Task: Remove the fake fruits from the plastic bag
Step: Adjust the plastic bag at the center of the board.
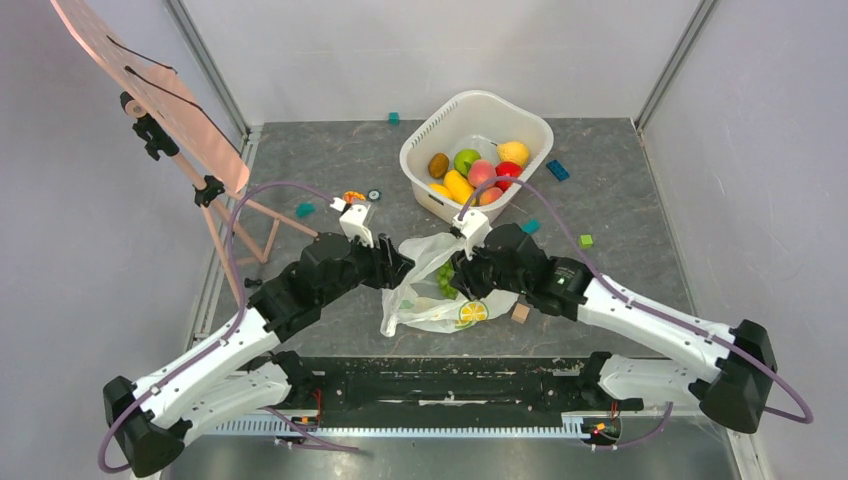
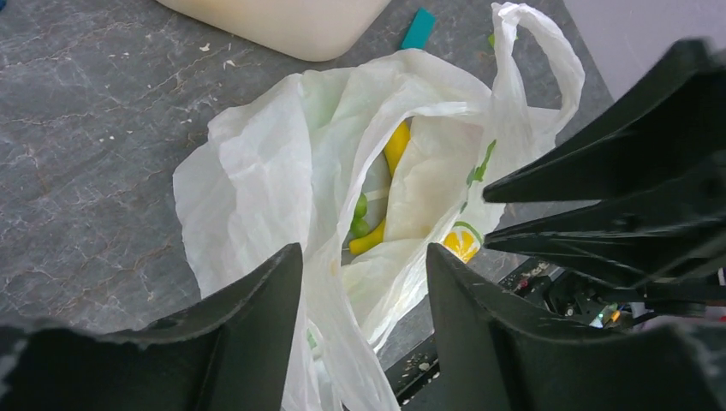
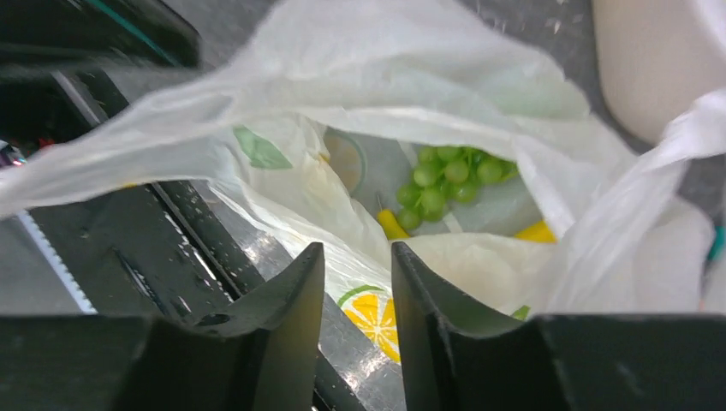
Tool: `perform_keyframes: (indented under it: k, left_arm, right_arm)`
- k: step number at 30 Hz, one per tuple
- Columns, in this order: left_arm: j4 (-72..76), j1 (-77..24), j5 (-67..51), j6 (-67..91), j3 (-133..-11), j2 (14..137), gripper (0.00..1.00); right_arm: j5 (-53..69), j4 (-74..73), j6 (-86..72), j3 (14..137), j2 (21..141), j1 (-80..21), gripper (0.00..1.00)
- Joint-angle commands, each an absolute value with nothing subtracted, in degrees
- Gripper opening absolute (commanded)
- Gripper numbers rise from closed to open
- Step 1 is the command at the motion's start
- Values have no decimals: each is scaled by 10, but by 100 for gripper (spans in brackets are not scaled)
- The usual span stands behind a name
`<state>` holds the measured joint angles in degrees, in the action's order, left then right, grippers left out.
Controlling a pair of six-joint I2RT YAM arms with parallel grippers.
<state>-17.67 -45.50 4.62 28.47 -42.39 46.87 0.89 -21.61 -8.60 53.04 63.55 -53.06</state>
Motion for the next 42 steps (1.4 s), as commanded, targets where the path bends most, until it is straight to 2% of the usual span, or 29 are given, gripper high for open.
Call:
perform_keyframes:
  k: [1, 4, 7, 14, 19, 25, 32, 42]
  left_arm:
    - [-99, -459, 41, 298, -408, 488, 55]
    - [-61, -459, 23, 304, -393, 519, 42]
    - [-31, -461, 7, 308, -383, 552, 35]
    - [19, -468, 3, 311, -354, 602, 32]
    - [44, -471, 3, 314, -334, 635, 31]
    - [64, -478, 3, 315, -309, 659, 25]
    - [80, -487, 3, 321, -257, 650, 3]
    - [97, -498, 22, 328, -224, 648, 2]
  right_arm:
    - [-16, -130, -132, 474, 655, -532, 33]
    - [-62, -80, -153, 423, 670, -532, 25]
    - [-100, -55, -167, 382, 683, -532, 20]
    - [-128, 31, -220, 260, 683, -533, 16]
    - [-133, 66, -240, 216, 682, -537, 15]
    - [-140, 68, -237, 202, 701, -549, 15]
    - [-175, 41, -242, 205, 728, -597, 14]
    - [-232, -21, -254, 280, 657, -647, 14]
